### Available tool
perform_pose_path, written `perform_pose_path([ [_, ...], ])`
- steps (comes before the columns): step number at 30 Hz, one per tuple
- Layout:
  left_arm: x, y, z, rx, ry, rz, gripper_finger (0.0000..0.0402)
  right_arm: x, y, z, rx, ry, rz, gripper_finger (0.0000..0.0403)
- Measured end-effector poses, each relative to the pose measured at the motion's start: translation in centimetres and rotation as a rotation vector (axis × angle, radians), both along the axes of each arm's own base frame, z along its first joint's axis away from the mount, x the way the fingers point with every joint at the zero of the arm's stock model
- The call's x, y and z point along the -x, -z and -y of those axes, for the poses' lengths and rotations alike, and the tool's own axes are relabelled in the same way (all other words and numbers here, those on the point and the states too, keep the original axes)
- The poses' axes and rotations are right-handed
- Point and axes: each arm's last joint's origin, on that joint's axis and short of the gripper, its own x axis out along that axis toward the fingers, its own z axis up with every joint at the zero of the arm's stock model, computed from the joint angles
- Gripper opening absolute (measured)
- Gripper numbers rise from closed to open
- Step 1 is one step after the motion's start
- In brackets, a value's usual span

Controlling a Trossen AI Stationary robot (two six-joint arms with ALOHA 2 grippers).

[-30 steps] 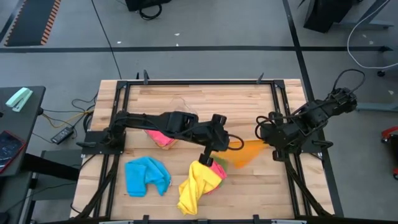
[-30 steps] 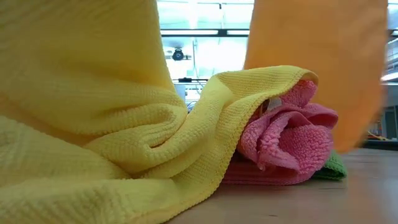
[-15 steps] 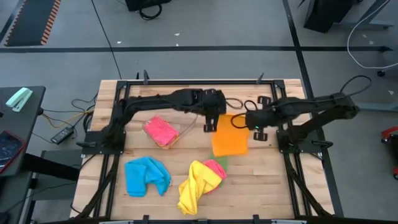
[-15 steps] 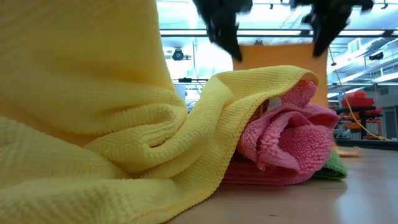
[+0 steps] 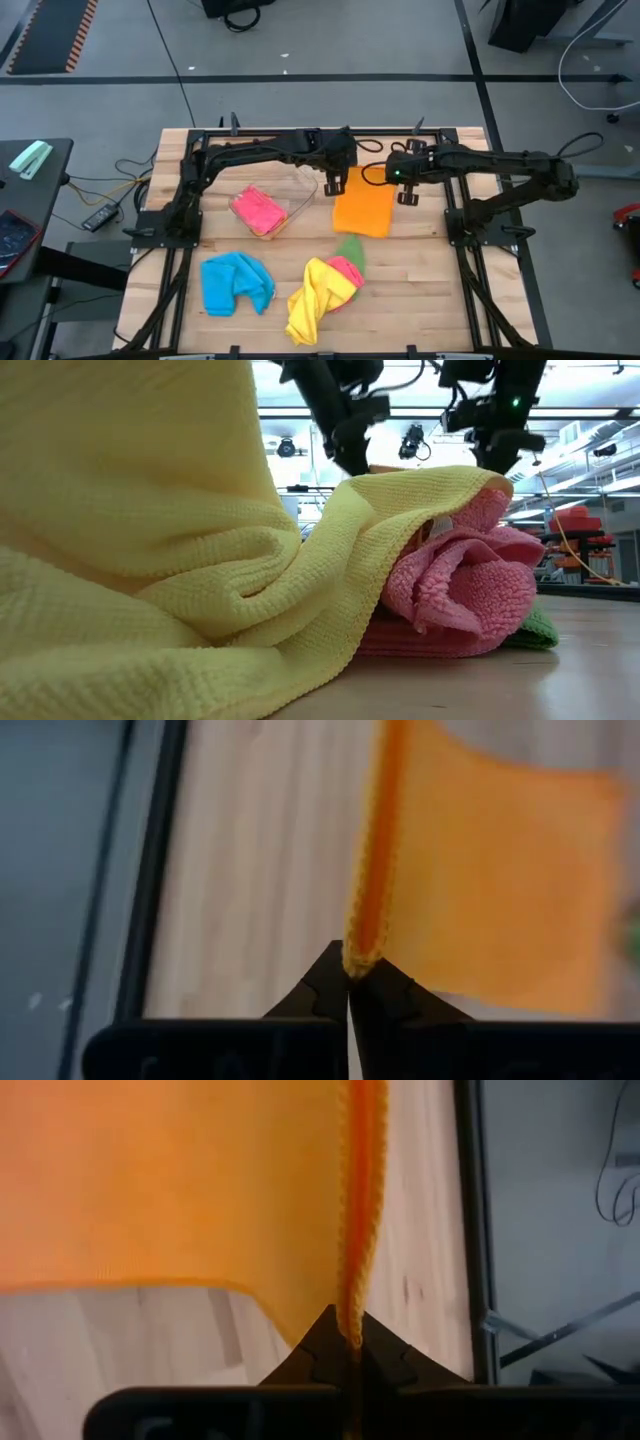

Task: Fold microfiber towels
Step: Fold the orange microfiber towel

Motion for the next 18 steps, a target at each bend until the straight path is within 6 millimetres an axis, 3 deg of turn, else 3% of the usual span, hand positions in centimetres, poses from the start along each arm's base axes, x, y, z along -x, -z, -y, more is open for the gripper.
perform_pose_path([
  [3,-0.1,-1.8,1.3,0.044,0.069,0.026,0.0012,0.4,-1.7,-0.5,-0.033,0.000,-0.009,0.0012],
  [7,-0.3,-4.8,3.1,-0.025,0.130,0.079,0.0028,0.5,-4.6,-1.5,-0.003,0.002,0.038,0.0012],
  [11,0.0,-7.2,3.7,-0.064,0.130,0.131,0.0017,0.4,-6.5,-2.2,0.034,-0.050,0.078,0.0012],
  [14,0.5,-7.8,3.0,-0.092,0.119,0.120,0.0008,0.4,-7.0,-2.1,0.078,-0.087,0.066,0.0012],
  [18,0.9,-8.4,0.2,-0.226,0.012,0.113,0.0019,0.3,-7.5,-0.7,0.298,-0.031,0.038,0.0012],
])
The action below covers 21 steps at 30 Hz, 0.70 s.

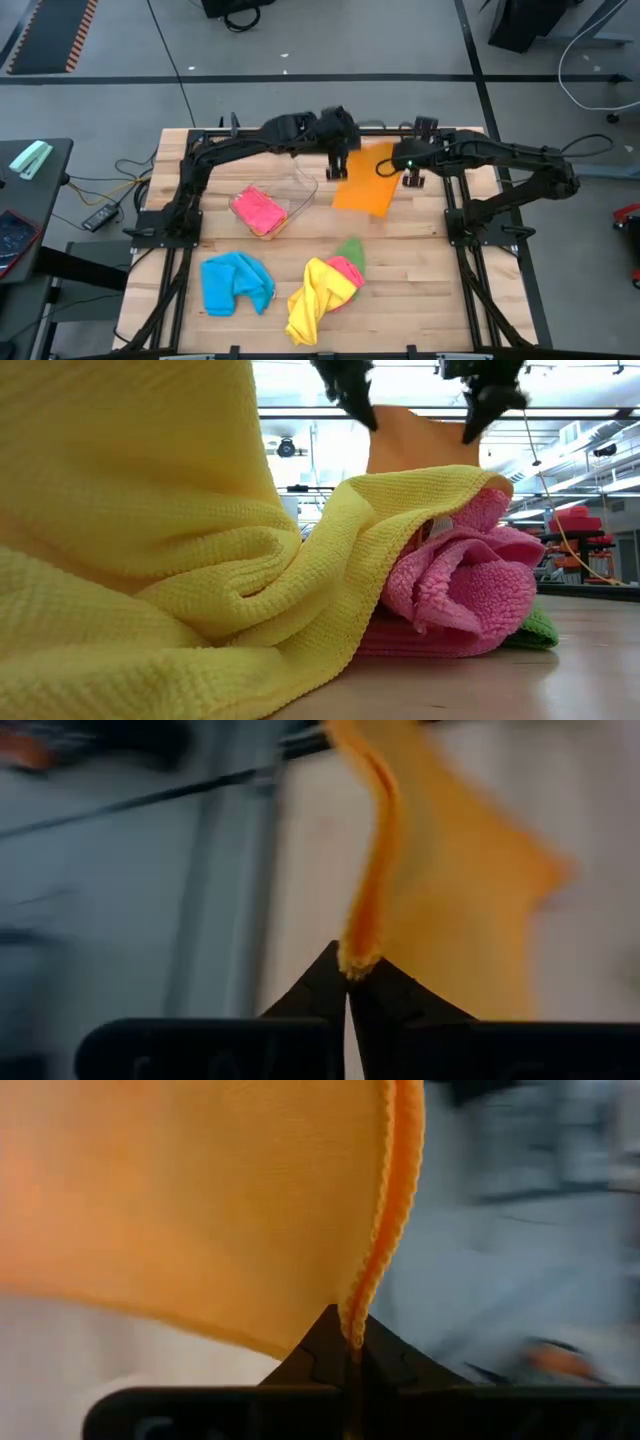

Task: Fold microfiber towels
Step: Fold the orange microfiber towel

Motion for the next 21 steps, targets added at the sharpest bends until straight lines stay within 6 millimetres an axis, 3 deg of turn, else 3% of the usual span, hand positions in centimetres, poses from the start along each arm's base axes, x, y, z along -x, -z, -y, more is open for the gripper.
perform_pose_path([
  [3,0.0,-0.8,-2.1,-0.157,-0.087,0.039,0.0028,-0.4,-1.0,1.4,0.256,0.085,0.000,0.0012],
  [6,0.3,-3.2,-2.6,-0.249,-0.082,0.124,0.0021,-1.0,-2.1,2.2,0.456,0.151,-0.010,0.0012],
  [10,1.1,-5.3,-1.0,-0.252,-0.030,0.184,0.0008,-1.3,-2.0,2.0,0.387,0.078,0.010,0.0012],
  [12,1.1,-3.8,-0.1,-0.129,0.021,0.120,0.0011,-1.2,-1.0,1.7,0.214,0.017,0.038,0.0012],
  [15,0.4,0.7,1.2,0.071,0.021,-0.034,0.0025,-1.3,1.8,1.0,-0.029,-0.027,0.044,0.0012],
  [21,-0.3,10.5,5.0,0.207,0.018,-0.265,0.0016,-1.5,8.1,-2.1,-0.190,-0.141,-0.045,0.0012],
])
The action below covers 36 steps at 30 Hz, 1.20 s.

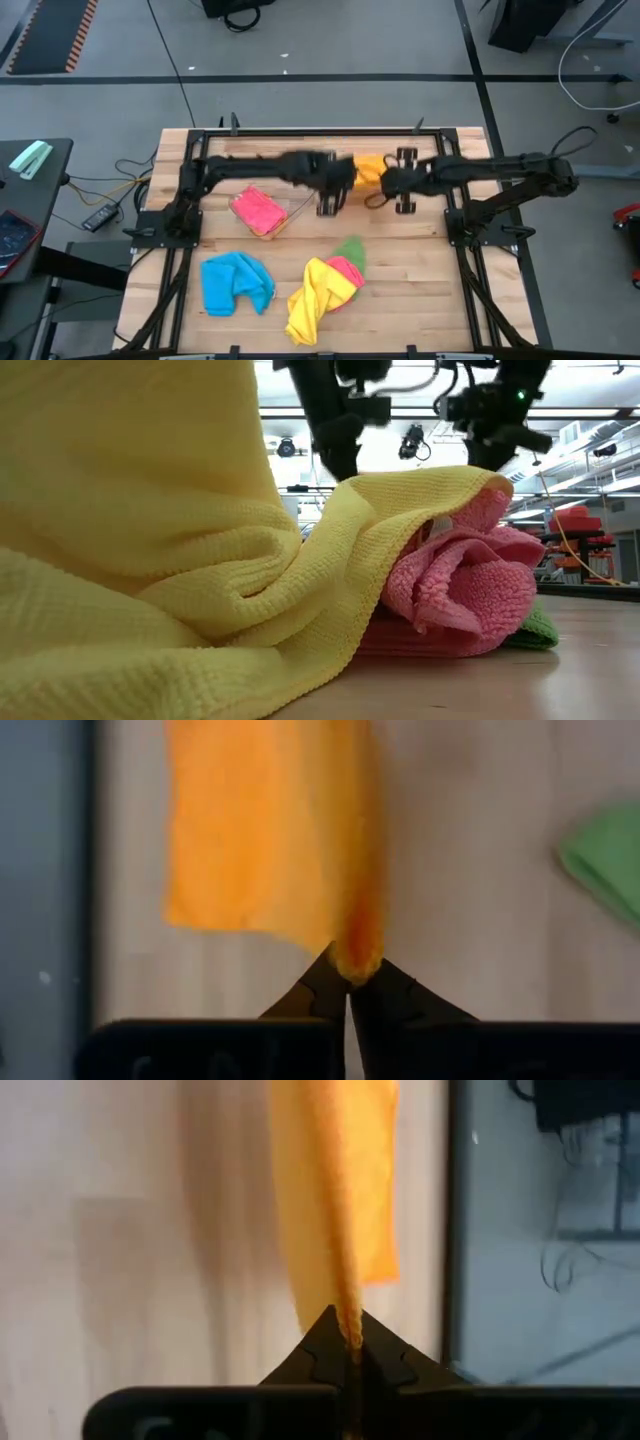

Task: Fold microfiber towels
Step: Fold the orange microfiber towel

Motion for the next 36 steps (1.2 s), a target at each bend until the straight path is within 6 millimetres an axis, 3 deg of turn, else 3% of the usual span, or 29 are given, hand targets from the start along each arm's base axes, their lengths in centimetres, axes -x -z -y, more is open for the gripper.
perform_pose_path([
  [5,-0.2,2.6,3.4,0.017,0.044,-0.003,0.0009,0.4,2.6,-2.2,-0.029,-0.041,-0.016,0.0012],
  [11,-0.4,2.5,6.6,0.030,0.089,0.023,0.0036,0.8,3.6,-4.5,-0.151,-0.078,-0.003,0.0012],
  [16,-0.4,2.6,8.5,0.043,0.114,0.031,0.0021,1.0,4.4,-6.1,-0.254,-0.095,0.006,0.0012],
  [20,-0.4,2.9,8.9,0.053,0.106,0.027,0.0010,0.7,5.3,-7.1,-0.292,-0.130,0.077,0.0012],
  [28,-0.5,5.9,9.5,0.175,0.121,-0.014,0.0030,1.2,8.0,-8.7,-0.428,-0.181,0.110,0.0012],
  [32,-0.4,6.6,10.5,0.206,0.145,-0.007,0.0021,1.5,8.6,-9.9,-0.500,-0.224,0.125,0.0012],
  [36,-0.4,6.6,10.9,0.208,0.159,-0.003,0.0010,1.6,8.8,-10.0,-0.447,-0.221,0.147,0.0012],
])
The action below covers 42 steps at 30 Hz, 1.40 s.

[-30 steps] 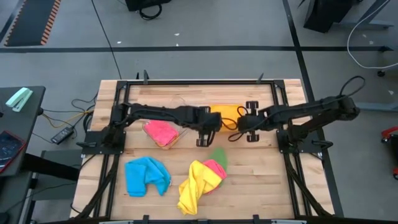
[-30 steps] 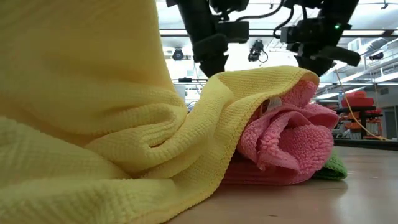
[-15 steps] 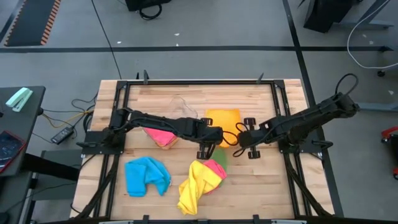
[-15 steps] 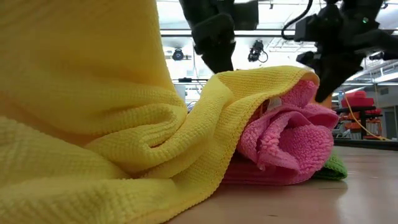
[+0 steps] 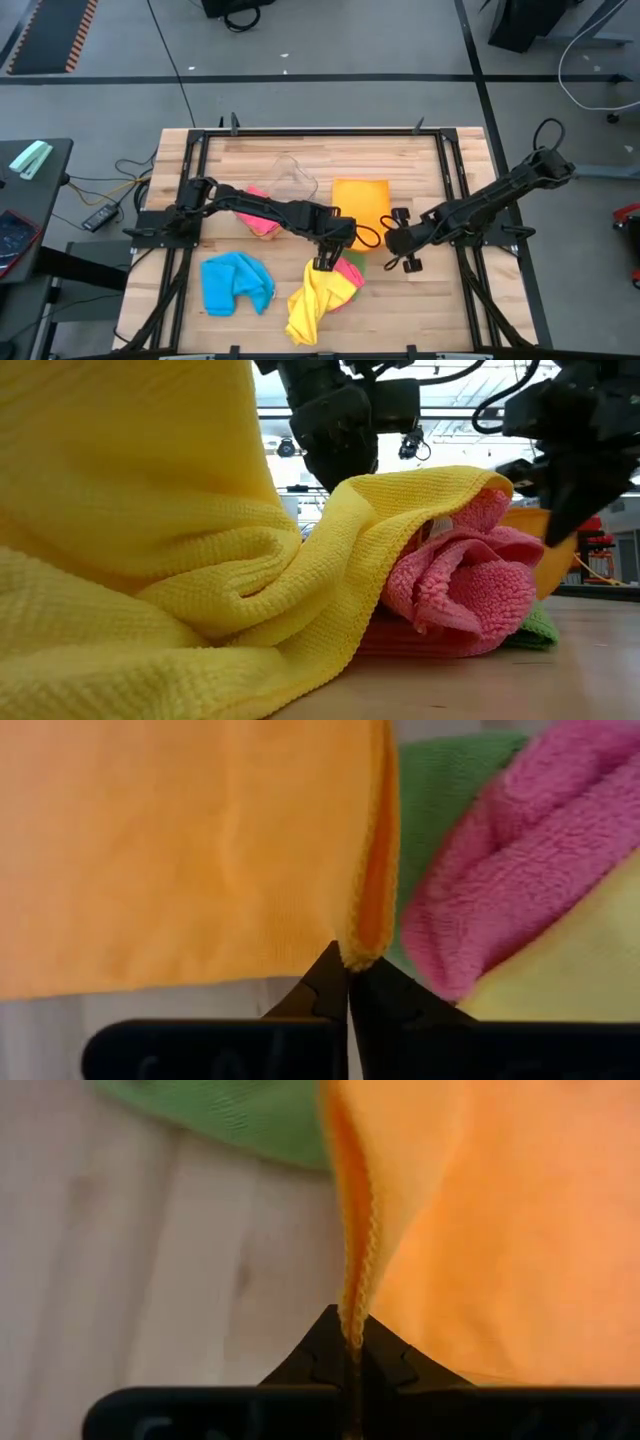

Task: Fold microfiber towels
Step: Fold the orange microfiber towel

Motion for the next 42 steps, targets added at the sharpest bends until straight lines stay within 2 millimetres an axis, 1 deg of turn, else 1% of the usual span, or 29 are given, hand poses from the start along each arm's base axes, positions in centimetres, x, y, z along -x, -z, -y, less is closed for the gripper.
perform_pose_path([
  [3,0.0,-0.1,-0.7,-0.020,-0.022,0.001,0.0016,-0.3,-0.1,0.7,0.083,0.034,0.026,0.0012],
  [7,0.0,0.1,-2.6,-0.098,-0.065,-0.019,0.0030,-0.7,-0.1,2.5,0.203,0.084,0.041,0.0012],
  [10,-0.2,0.4,-4.8,-0.120,-0.104,-0.029,0.0028,-1.0,-0.1,4.0,0.263,0.098,0.022,0.0012],
  [15,-0.1,0.3,-9.1,-0.126,-0.204,-0.029,0.0012,-1.2,-0.2,6.7,0.313,0.131,-0.016,0.0012],
  [18,0.0,0.4,-11.2,-0.127,-0.242,-0.030,0.0011,-1.3,-0.2,8.2,0.357,0.148,-0.034,0.0012],
  [21,0.0,0.8,-12.7,-0.134,-0.259,-0.033,0.0021,-1.3,-0.3,9.3,0.410,0.162,-0.049,0.0012],
  [25,-0.2,0.6,-14.2,-0.151,-0.267,0.010,0.0028,-1.2,-0.3,10.6,0.427,0.173,-0.066,0.0012],
  [29,0.0,0.6,-15.3,-0.159,-0.276,0.014,0.0019,-1.0,-0.3,11.8,0.413,0.208,-0.073,0.0012],
  [31,-0.1,1.0,-15.7,-0.161,-0.283,0.015,0.0013,-1.1,-0.4,12.3,0.405,0.219,-0.063,0.0012],
  [35,-0.3,1.8,-16.4,-0.165,-0.290,0.009,0.0013,-1.3,-0.5,13.0,0.414,0.222,-0.025,0.0012],
  [39,-0.3,2.0,-17.0,-0.171,-0.298,0.009,0.0023,-1.2,-0.2,13.6,0.399,0.224,0.000,0.0012],
  [42,-0.2,2.1,-17.5,-0.177,-0.298,0.004,0.0023,-1.1,-0.2,13.9,0.392,0.255,0.000,0.0012],
])
